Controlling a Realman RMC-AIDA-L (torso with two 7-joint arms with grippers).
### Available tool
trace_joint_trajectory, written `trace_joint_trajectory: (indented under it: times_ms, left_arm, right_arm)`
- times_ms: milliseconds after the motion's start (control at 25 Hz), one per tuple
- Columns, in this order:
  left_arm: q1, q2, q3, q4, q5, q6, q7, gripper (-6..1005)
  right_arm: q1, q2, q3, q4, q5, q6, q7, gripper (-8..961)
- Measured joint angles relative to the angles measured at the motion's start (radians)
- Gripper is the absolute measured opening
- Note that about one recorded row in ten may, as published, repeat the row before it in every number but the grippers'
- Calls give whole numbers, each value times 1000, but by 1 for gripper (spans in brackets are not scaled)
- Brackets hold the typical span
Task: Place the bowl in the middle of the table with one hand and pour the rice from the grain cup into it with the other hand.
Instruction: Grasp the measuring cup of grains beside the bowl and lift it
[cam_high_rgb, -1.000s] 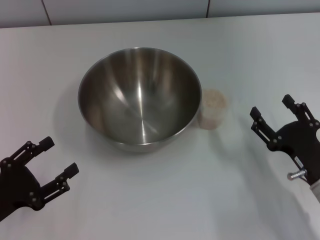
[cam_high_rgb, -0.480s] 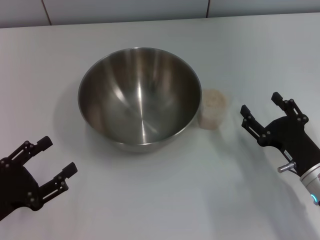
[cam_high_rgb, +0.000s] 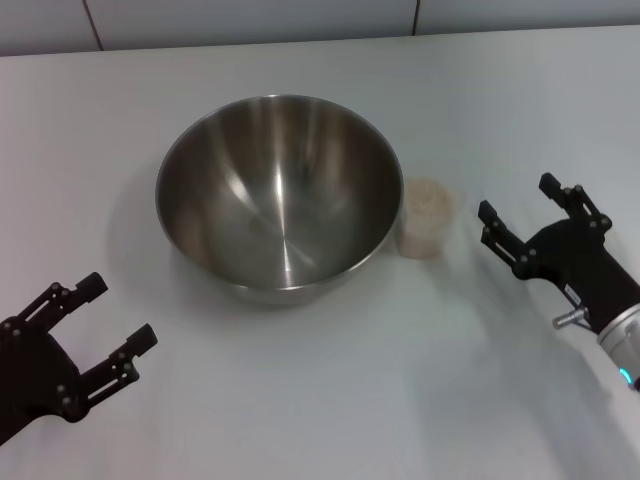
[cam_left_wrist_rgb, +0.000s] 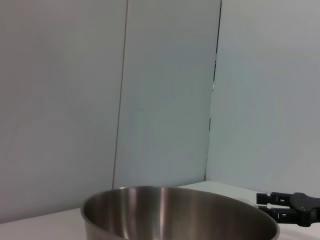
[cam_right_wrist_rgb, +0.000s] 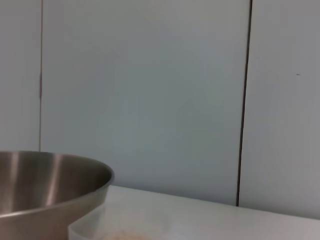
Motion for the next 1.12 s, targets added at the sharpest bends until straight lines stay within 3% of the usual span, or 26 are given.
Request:
trace_joint_trajectory:
  times_ms: [1120]
  left_arm:
    - [-6, -3, -29, 0, -1, 5, -1, 817]
  right_arm:
    - [91, 3, 5, -30, 5, 106, 39, 779]
